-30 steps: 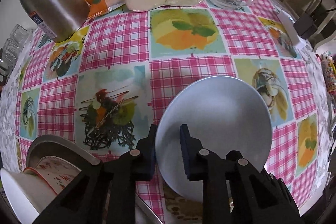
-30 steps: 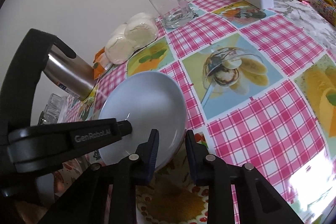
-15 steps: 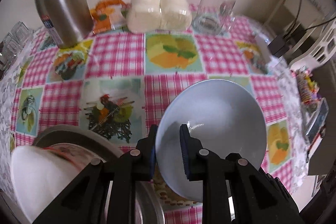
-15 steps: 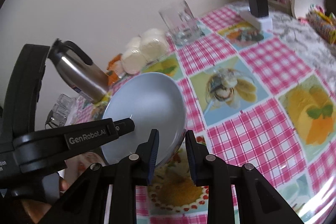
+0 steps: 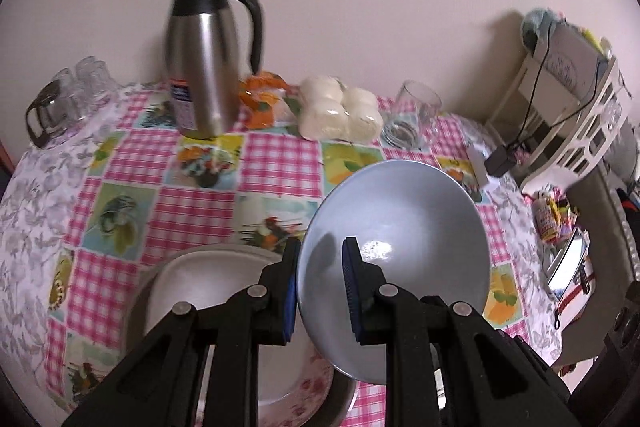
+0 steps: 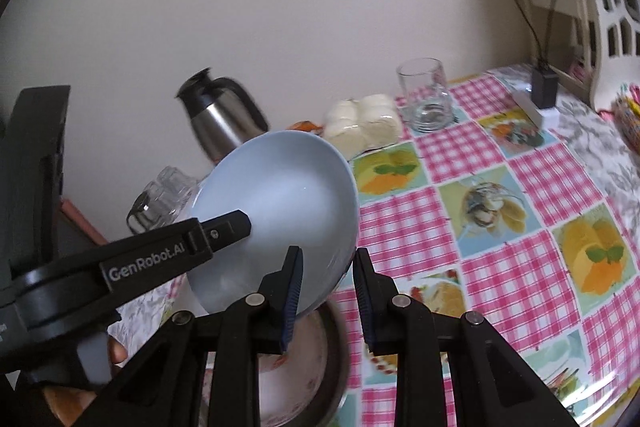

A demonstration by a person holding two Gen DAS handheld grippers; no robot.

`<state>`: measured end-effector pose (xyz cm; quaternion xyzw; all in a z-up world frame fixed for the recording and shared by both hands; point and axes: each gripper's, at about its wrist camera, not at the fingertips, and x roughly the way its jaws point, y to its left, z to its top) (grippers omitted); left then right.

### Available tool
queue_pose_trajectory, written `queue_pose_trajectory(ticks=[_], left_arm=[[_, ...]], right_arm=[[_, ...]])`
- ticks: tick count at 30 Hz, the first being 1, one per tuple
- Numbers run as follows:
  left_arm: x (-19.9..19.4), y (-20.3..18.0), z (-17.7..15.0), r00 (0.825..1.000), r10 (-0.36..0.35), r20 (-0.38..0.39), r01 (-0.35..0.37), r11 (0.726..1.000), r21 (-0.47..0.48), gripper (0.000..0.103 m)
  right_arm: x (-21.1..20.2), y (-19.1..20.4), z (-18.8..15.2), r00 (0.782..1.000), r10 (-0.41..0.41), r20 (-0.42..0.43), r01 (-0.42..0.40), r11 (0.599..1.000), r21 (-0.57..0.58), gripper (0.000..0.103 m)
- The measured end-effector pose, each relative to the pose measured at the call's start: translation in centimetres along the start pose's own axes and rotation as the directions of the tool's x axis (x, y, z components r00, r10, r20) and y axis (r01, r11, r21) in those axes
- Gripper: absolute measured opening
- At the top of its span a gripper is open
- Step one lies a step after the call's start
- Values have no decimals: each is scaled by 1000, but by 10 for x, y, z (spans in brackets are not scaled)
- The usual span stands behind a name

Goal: Organize plates and bowls
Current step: 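Lift the small white bowl with both tools and carry it over the basin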

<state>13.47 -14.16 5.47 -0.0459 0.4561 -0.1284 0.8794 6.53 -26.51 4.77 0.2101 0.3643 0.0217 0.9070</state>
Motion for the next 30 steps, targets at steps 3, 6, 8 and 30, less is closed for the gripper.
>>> queue_pose_trajectory(ticks=[3,6,8,30], left_arm=[[-12,18,-7,1000,-2,21,3,999,-35,21],[-23,37,-14,999,-7,39,10,998,-65,21],[-30,48,-20,999,-17,48,21,996,-88,21],[-35,115,-42,991,-116,61,128,955,-268,21]], right_arm=[[-1,17,-5,1000,5,-6,-6,999,-36,28],[-2,34,-10,1000,23,-15,-24,997,-71,28],[-2,41,-11,999,38,-19,-39,996,-79,28],[16,93,-33,998,31,-59,-40,986,-163,28]])
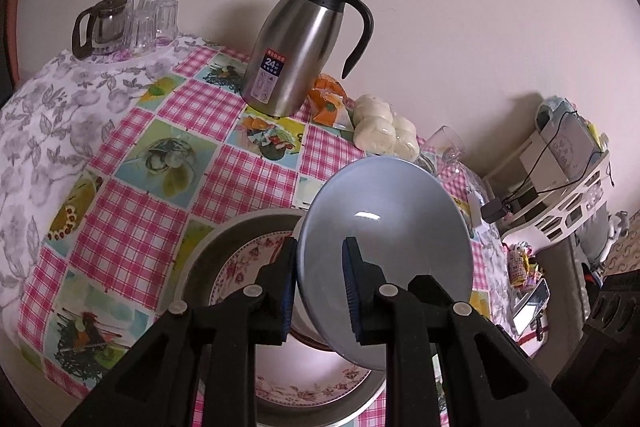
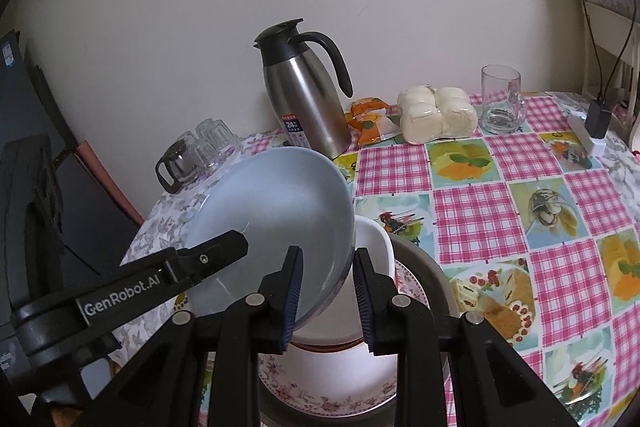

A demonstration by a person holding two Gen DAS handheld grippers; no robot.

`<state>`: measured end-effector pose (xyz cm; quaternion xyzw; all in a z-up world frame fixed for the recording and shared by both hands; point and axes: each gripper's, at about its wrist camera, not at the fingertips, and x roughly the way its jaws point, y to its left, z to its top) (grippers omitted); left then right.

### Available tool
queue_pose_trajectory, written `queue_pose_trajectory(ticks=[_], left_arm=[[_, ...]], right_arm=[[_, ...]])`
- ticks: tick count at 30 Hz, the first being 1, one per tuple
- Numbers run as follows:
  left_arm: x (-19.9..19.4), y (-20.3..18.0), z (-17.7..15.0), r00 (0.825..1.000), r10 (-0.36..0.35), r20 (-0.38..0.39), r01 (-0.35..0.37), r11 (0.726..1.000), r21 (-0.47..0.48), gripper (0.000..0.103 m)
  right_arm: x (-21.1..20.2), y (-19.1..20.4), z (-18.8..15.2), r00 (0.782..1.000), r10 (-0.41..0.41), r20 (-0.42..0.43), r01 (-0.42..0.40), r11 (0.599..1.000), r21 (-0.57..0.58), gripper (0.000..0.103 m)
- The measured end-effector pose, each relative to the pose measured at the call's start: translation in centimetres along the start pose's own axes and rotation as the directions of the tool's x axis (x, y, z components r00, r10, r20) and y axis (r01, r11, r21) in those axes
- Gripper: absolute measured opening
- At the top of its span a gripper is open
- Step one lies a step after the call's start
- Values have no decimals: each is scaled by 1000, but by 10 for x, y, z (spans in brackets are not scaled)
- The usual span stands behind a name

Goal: Organize plates and bowls
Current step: 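Lift the small white bowl with both tools and carry it over the basin, then lower the small white bowl into the stacked bowls in the basin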

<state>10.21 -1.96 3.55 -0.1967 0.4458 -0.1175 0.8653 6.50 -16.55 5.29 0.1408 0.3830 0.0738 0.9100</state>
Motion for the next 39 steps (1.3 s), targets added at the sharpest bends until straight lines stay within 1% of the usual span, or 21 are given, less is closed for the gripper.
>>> queue_pose_trajectory(ticks=[4,8,15,22,25,29,32,37,39], left_arm=[[8,1,-1,1000,-13,-25,13,1000,-9,21],[14,-2,-3,999,-9,-46,9,1000,-4,21],[22,-4,-5,997,-5,-74,5,1000,0,22],[25,-6,-7,996,8,-83,-7,1000,3,22],[28,-4,-8,995,9,-96,-9,1000,-6,23],[32,-3,-9,994,9,-105,-10,1000,-8,24],[32,-3,-10,994,15,-105,-15,1000,-3,24],[32,-3,-10,994,14,-111,-15,1000,-8,24],[31,-2,-9,993,10,-114,-12,1000,-13,27]], right_arm=[[3,-4,0,1000,-11,-11,11,1000,10,28],[8,-8,-1,999,-36,-28,37,999,16,28],[12,-15,-1,998,-50,-43,52,998,34,28],[16,-18,-2,997,-54,-62,57,998,39,28],[21,-18,-3,994,-64,-84,68,997,39,30],[27,-20,-5,992,-78,-102,83,996,41,30],[27,-22,-5,992,-71,-102,76,996,46,30],[27,-19,-5,991,-85,-104,90,995,39,30],[27,-19,-5,991,-87,-106,91,995,40,30]])
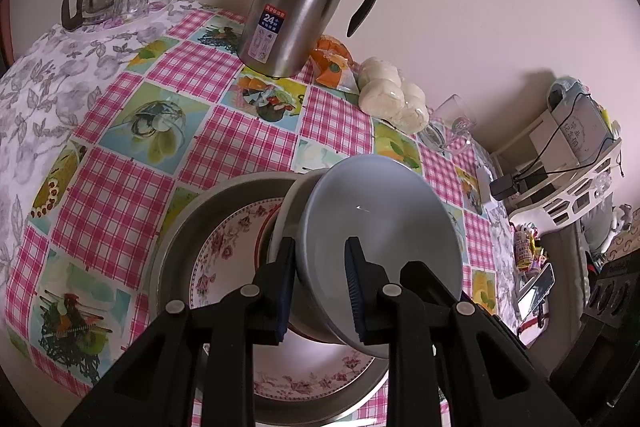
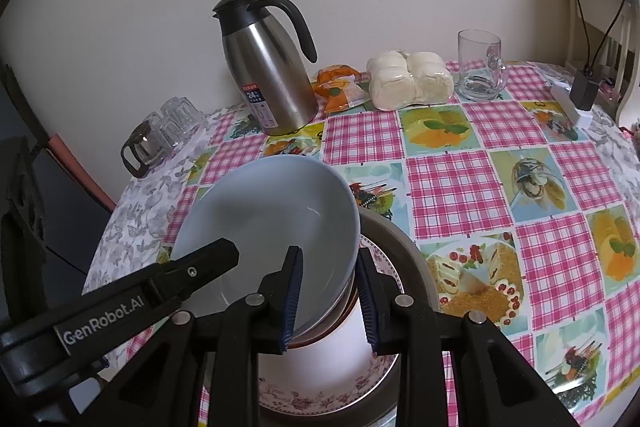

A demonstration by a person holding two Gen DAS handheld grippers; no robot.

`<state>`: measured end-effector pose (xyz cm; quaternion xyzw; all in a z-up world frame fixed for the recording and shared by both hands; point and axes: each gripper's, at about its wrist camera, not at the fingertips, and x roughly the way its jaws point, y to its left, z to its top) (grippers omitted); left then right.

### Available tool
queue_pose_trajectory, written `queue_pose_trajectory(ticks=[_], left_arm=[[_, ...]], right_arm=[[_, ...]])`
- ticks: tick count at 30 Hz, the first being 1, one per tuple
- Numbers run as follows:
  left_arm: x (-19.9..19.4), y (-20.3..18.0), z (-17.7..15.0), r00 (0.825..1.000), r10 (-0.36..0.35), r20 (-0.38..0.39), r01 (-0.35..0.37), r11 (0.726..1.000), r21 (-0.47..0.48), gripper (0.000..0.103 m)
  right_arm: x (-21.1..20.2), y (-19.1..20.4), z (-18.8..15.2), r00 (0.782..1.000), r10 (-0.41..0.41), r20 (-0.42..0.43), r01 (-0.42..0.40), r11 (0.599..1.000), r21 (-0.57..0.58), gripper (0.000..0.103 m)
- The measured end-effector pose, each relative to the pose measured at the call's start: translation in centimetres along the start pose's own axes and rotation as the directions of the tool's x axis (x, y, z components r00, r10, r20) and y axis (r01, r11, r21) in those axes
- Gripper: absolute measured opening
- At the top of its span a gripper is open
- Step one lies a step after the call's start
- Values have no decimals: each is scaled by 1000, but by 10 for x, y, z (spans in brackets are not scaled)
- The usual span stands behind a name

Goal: Organize plates and bowls
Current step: 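Lower the small white bowl into the stacked bowls in the basin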

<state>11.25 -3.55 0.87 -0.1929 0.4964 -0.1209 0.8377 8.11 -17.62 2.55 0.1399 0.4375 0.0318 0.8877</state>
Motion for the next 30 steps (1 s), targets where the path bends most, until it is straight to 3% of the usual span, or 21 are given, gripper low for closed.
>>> queue_pose_trajectory(ticks=[12,15,24,30], left_arm=[[-10,0,2,1000,-14,18,14,1000,6,32],[-10,0,3,1000,12,25,-12,1000,16,40],[-10,3,2,1000,13,24,-14,1000,15,40],[-26,15,9,994,8,106,-5,1000,-28,40]], right_arm=[[-9,-3,3,1000,12,22,-12,1000,-3,31],[-8,-5,3,1000,13,17,-13,1000,4,31],[-4,-3,2,1000,24,-2,-24,1000,-1,31],[0,-3,1,1000,19,-10,-19,1000,5,30]])
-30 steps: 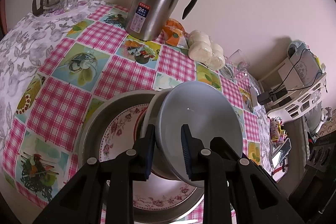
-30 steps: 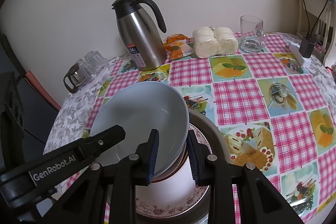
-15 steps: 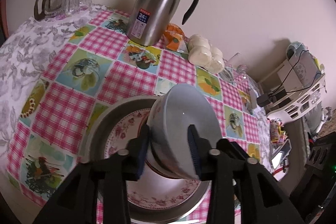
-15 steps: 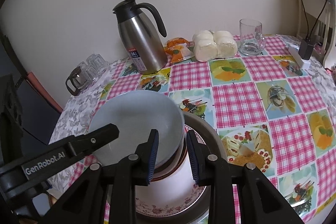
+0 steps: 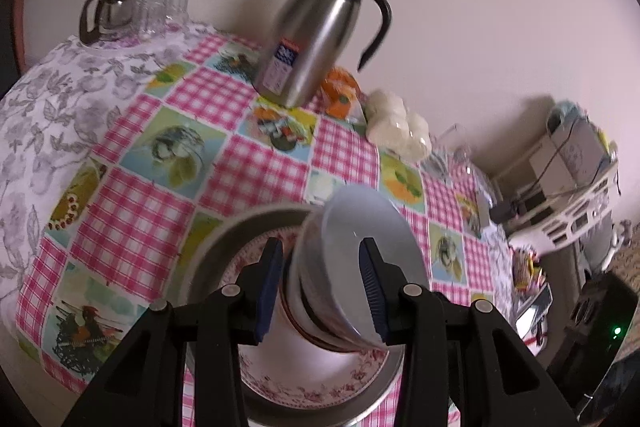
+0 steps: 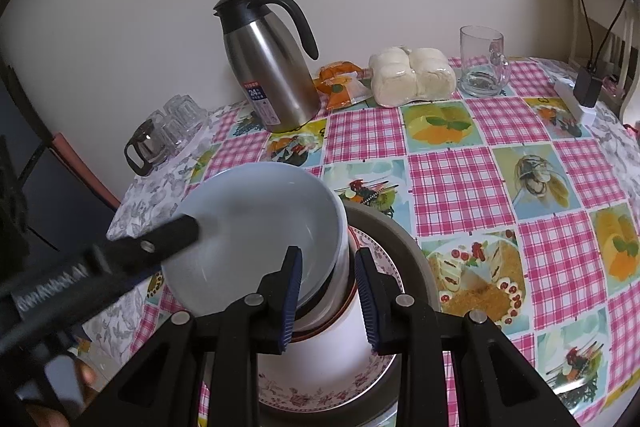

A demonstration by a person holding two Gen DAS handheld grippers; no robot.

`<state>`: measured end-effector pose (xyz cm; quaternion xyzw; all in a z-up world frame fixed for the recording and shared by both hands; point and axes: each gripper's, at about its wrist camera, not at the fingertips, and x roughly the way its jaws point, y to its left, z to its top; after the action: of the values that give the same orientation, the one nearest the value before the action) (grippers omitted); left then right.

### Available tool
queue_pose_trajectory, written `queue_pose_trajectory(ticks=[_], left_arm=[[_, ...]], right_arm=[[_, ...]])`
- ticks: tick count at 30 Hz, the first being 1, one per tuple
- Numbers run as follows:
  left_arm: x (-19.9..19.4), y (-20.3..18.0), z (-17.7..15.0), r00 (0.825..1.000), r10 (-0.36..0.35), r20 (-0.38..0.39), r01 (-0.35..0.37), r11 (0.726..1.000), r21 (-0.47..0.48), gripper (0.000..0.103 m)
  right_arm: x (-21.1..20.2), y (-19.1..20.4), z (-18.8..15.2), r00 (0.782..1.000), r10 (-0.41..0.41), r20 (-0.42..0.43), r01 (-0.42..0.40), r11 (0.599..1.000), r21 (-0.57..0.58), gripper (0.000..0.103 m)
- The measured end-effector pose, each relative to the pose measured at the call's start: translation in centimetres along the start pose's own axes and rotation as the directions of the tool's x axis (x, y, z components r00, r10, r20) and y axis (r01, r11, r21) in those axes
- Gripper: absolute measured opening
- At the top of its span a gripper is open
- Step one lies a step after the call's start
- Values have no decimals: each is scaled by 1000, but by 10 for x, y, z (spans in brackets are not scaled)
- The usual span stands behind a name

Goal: Organize plates and bowls
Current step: 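Lower the small white bowl into the stacked bowls in the basin, then open both tools and pull them back from the stack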

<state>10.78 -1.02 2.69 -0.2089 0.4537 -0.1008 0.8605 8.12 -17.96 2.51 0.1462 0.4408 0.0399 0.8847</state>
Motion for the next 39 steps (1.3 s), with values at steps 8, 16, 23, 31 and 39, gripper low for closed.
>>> queue_pose_trajectory(ticks=[8,16,23,31,39], left_arm=[[16,14,-1,1000,-17,-25,16,999,-46,30],[25,21,-3,997,-40,-62,34,995,-89,30],[35,22,-7,993,-46,-112,35,995,-96,38],[29,16,-6,993,-30,-115,22,997,-72,48],[8,7,0,997,36,-68,-37,999,-6,62]], right_arm=[[1,-1,0,1000,0,-3,0,1000,6,30],[-1,-1,2,1000,5,8,-5,1000,7,32],[9,-7,0,1000,20,-21,-20,999,39,48],[8,-2,0,1000,11,-26,-11,1000,23,53],[-1,-2,2,1000,-19,-10,19,1000,3,67]])
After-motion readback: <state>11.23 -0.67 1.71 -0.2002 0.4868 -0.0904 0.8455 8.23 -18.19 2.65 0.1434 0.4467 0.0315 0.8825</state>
